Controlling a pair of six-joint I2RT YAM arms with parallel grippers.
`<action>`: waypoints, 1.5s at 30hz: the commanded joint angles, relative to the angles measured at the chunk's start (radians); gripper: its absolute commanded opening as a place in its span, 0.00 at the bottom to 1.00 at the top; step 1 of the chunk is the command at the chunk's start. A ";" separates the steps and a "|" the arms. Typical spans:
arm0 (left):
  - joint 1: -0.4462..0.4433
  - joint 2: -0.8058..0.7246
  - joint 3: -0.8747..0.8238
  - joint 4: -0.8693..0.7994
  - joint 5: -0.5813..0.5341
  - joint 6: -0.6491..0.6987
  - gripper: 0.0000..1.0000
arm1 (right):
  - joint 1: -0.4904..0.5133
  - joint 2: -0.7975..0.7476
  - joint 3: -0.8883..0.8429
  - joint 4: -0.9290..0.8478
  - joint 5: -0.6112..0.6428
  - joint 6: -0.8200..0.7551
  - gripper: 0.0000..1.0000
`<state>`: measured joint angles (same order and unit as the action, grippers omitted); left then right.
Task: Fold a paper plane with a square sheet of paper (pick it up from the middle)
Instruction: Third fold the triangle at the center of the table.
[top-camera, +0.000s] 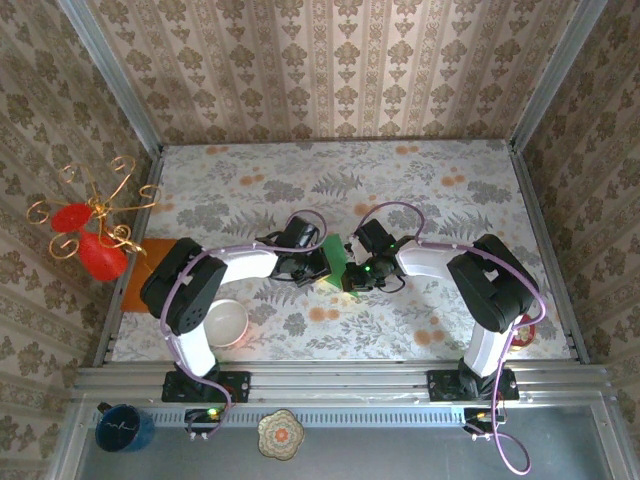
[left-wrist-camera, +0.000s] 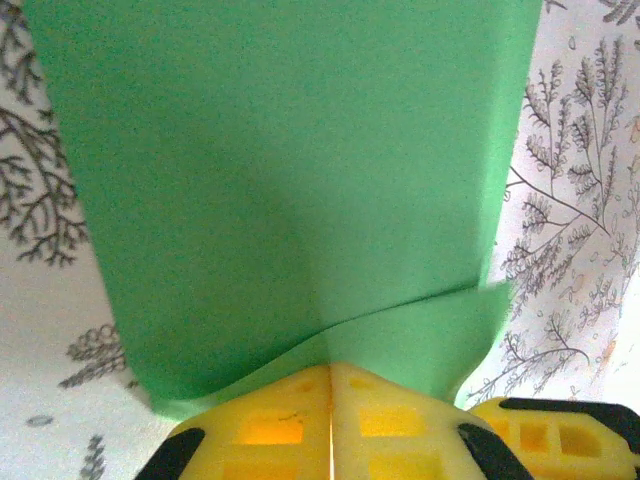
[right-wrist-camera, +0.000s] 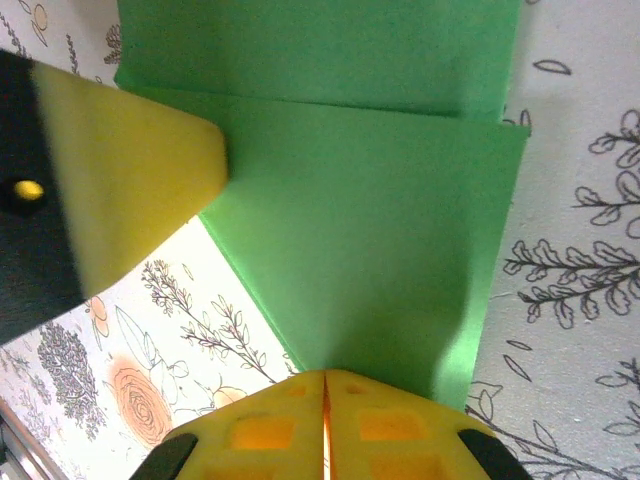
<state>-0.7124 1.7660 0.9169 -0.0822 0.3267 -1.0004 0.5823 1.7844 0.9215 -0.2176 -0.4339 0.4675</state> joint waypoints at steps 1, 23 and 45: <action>-0.015 -0.049 0.022 -0.035 -0.019 0.060 0.10 | -0.007 0.042 -0.003 -0.106 0.021 0.002 0.11; -0.037 0.025 -0.009 -0.069 -0.047 -0.020 0.07 | -0.015 -0.050 -0.016 -0.030 -0.089 0.037 0.16; -0.025 0.042 -0.024 -0.084 -0.061 -0.039 0.06 | -0.056 -0.050 -0.119 -0.104 -0.026 0.022 0.13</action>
<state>-0.7536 1.7859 0.9260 -0.0971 0.3180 -1.0252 0.5411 1.7321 0.8524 -0.2657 -0.4873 0.4786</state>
